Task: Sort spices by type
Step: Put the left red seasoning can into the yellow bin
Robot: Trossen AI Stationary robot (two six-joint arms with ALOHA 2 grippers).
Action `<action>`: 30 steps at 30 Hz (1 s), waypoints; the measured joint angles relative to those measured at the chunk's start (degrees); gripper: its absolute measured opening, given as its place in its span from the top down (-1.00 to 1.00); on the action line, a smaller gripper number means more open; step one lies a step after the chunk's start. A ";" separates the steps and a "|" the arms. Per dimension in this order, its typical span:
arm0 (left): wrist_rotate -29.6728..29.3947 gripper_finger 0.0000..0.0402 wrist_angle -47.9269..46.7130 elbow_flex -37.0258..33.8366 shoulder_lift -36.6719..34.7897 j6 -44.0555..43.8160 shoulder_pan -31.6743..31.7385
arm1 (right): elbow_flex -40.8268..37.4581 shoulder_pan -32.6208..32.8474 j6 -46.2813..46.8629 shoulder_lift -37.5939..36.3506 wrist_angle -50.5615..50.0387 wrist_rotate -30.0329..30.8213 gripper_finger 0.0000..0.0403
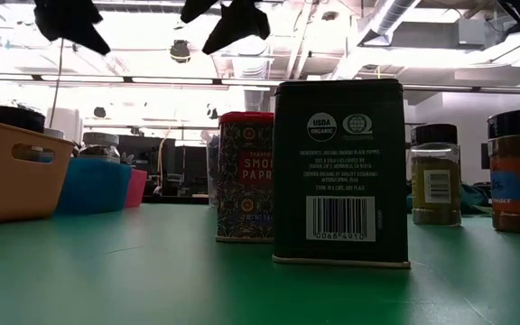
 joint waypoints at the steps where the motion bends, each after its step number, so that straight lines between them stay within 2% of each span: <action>1: 0.99 -0.32 1.31 0.00 0.00 0.57 -0.59 | 0.02 0.24 0.00 0.00 -1.18 0.00 -0.54; 4: 3.10 -0.32 5.58 -0.41 0.00 1.29 -2.65 | 0.00 0.86 0.00 0.00 -5.69 0.00 -0.54; 9: 3.21 -0.32 12.09 -2.33 0.08 1.02 -5.38 | 0.00 2.66 -0.02 0.00 -10.87 0.00 -0.54; 14: 3.24 -0.32 16.77 -2.93 2.31 1.47 -5.62 | 0.00 5.43 -0.59 0.00 -10.65 0.00 -0.54; 21: 3.51 -0.32 25.36 -2.93 9.50 7.90 -5.62 | 0.00 9.94 -1.22 0.17 -9.93 -0.02 -0.54; 26: 3.54 -0.32 26.20 -2.93 12.42 6.26 -5.62 | -0.21 11.89 0.93 0.17 -11.24 0.00 -0.54; 30: 4.00 -0.32 29.13 -2.94 12.91 6.04 -5.62 | -3.57 13.45 1.43 0.15 -12.58 -0.02 -0.54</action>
